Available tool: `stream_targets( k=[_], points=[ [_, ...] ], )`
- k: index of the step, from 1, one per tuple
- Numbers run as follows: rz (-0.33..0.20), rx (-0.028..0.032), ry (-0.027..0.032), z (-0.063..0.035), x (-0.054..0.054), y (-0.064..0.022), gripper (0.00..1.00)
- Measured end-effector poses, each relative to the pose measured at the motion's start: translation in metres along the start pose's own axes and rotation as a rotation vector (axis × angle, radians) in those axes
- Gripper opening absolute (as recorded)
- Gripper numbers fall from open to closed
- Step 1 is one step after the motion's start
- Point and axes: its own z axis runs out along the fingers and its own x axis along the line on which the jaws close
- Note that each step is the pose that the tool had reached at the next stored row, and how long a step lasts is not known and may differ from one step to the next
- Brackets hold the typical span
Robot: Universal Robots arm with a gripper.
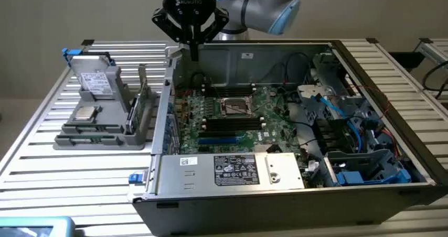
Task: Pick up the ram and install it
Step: 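Reach for the ram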
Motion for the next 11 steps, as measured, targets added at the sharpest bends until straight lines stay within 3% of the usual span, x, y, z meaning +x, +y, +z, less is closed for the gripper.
stream_targets(
  k=[11],
  points=[
    [0.0,0.0,0.0,0.0,0.0,0.0,0.11]
  ],
)
